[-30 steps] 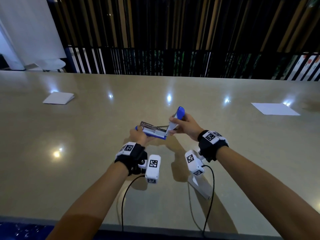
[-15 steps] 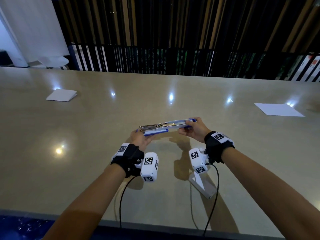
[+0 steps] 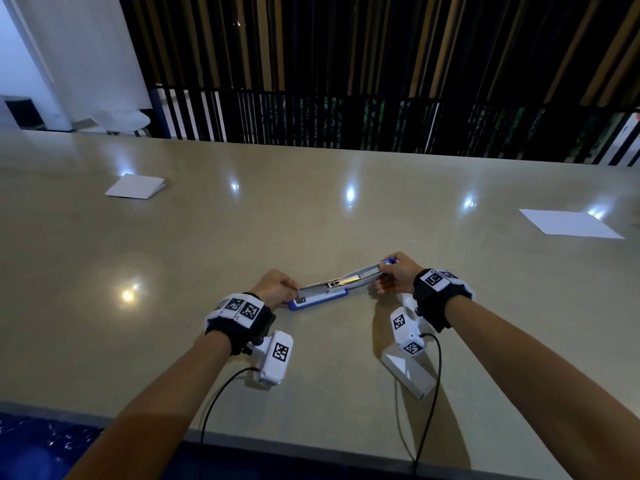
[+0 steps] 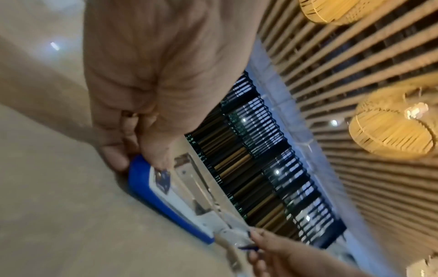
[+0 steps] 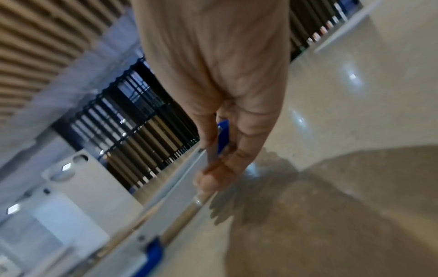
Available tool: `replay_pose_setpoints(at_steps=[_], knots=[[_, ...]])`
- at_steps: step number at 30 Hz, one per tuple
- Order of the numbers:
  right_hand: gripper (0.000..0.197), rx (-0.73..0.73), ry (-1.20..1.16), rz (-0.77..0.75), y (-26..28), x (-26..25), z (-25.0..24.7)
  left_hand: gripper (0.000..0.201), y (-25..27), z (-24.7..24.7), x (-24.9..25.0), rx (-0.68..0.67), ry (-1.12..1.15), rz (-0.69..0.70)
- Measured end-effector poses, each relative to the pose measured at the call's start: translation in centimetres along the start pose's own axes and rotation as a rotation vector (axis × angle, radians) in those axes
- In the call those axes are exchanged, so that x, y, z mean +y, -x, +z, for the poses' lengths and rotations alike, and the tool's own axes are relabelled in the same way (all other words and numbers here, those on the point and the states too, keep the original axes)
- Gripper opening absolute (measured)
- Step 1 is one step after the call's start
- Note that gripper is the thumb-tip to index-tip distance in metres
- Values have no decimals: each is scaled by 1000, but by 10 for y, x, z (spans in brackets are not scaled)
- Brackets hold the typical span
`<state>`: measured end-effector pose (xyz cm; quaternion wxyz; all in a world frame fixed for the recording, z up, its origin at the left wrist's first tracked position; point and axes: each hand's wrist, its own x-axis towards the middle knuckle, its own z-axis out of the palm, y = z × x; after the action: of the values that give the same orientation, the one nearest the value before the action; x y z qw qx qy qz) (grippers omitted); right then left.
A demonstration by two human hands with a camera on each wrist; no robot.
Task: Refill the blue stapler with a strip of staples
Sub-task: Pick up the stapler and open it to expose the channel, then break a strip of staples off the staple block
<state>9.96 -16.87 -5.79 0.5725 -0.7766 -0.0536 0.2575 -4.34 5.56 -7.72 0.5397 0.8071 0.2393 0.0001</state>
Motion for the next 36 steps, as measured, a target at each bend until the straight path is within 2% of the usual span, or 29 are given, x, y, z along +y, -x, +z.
replay_pose_setpoints(at_steps=[3, 5, 7, 9, 11, 13, 15, 16, 18, 20, 22, 24, 27, 30, 33, 34, 36], knots=[[10, 87, 325, -75, 2, 3, -4, 15, 6, -3, -5, 33, -353, 90], [11, 91, 415, -97, 4, 2, -7, 24, 10, -6, -6, 100, -522, 138], [10, 77, 441, -100, 4, 1, -9, 30, 15, -6, -1, 94, -567, 168], [16, 77, 475, -100, 3, 1, -10, 34, 19, -6, 5, 80, -624, 174], [23, 80, 524, -107, 4, 1, -11, 46, 24, -3, 13, 65, -730, 206], [26, 81, 554, -125, 4, -1, -14, 61, 31, 7, 26, 43, -767, 360], [27, 86, 550, -126, 4, -2, -16, 63, 45, 26, 41, -49, -724, 605], [28, 99, 540, -123, 4, -3, -17, 59, 53, 37, 48, -137, -722, 704], [29, 124, 528, -111, 4, -4, -18, 52, 69, 63, 55, -358, -767, 796], [29, 134, 525, -106, 4, -7, -18, 54, 78, 87, 56, -537, -822, 808], [28, 135, 515, -111, 4, -9, -17, 55, 80, 103, 55, -636, -863, 815], [26, 139, 498, -129, 4, -11, -16, 52, 79, 111, 56, -684, -887, 824], [24, 137, 483, -178, 5, -15, -13, 45, 72, 108, 56, -696, -810, 796], [20, 74, 478, -241, 11, -19, -9, 40, 63, 90, 50, -603, -670, 652], [14, -35, 455, -302, 20, -19, -5, 30, 54, 63, 39, -475, -290, 453], [13, -72, 443, -322, 23, -18, -3, 27, 52, 54, 38, -404, -206, 429], [15, -162, 364, -344, 27, -16, 3, 26, 44, 38, 35, -211, -214, 451]])
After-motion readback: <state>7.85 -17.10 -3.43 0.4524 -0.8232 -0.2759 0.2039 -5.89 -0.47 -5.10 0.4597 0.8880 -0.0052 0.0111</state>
